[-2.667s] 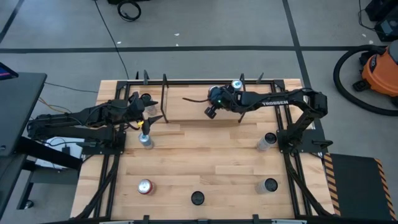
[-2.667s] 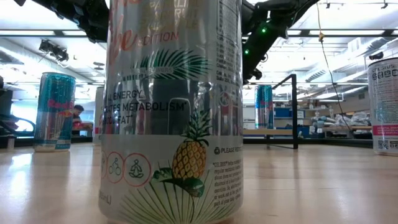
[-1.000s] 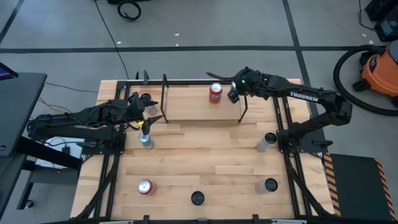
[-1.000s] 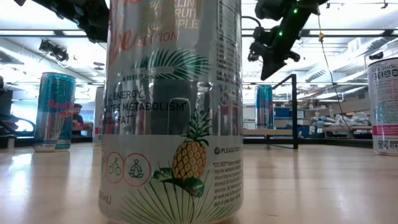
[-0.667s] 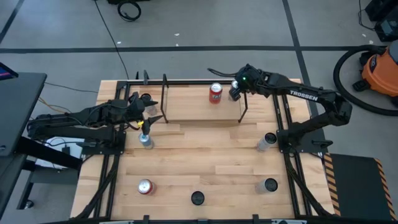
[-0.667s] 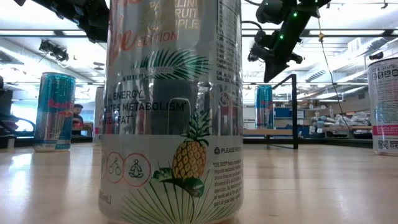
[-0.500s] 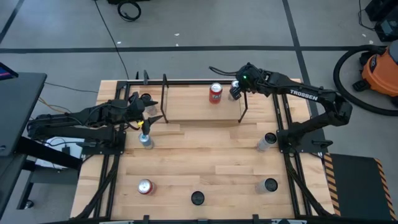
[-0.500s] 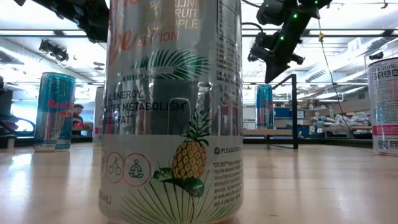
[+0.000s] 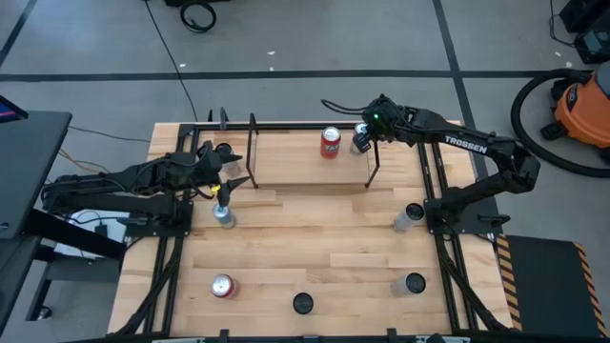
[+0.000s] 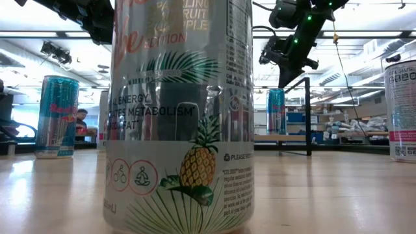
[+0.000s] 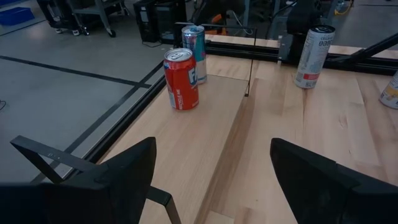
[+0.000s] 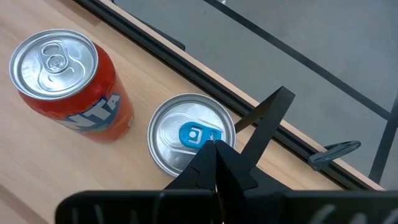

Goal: Place canned beverage on shelf
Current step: Put the top orange soda can on the shelf, then put the top white and pink soda can on the shelf

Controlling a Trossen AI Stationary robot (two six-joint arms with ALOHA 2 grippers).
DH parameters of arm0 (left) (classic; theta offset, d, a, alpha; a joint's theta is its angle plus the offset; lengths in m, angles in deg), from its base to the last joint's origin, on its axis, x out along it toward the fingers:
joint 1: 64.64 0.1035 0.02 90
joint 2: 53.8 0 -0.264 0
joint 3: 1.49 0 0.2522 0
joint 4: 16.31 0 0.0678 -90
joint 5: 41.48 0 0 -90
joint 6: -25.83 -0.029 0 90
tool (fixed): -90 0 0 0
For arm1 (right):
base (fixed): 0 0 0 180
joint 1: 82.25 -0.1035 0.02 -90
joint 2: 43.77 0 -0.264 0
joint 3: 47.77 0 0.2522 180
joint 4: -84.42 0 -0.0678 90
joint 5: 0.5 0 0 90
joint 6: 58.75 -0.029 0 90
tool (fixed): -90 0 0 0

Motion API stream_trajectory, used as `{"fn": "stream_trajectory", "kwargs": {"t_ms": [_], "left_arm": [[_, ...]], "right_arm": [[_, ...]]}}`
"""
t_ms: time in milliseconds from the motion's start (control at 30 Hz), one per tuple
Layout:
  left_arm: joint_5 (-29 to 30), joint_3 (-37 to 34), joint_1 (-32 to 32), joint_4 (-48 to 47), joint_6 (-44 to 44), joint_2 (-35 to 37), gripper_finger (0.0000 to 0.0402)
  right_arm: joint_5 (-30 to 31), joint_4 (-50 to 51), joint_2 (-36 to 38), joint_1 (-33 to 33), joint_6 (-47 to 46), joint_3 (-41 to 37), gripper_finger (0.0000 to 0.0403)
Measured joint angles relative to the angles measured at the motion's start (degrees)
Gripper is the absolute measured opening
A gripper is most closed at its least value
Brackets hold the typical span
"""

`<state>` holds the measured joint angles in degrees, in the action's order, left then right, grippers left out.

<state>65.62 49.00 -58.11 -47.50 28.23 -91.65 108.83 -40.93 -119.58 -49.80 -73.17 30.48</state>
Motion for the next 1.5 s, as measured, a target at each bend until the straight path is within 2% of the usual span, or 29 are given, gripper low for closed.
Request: {"fn": "stream_trajectory", "kwargs": {"t_ms": [367, 833, 1367, 1500], "left_arm": [[0.0, 0.0, -0.01, 0.0, 0.02, 0.0, 0.0318], [-0.01, -0.01, -0.01, 0.02, -0.05, 0.0, 0.0318], [-0.01, -0.01, 0.0, 0.04, -0.09, -0.01, 0.0318], [0.0, -0.01, 0.01, 0.25, -0.11, -0.02, 0.0318]], "right_arm": [[-0.79, -2.23, -3.47, -0.27, -0.28, 0.37, 0.0007], [-2.55, -3.78, -2.98, -1.18, -0.41, 0.11, 0.0007], [-3.14, -3.43, 3.1, -2.0, 0.24, -0.15, 0.0007], [-6.56, -3.89, 4.43, -3.15, 1.35, -0.15, 0.0007]]}}
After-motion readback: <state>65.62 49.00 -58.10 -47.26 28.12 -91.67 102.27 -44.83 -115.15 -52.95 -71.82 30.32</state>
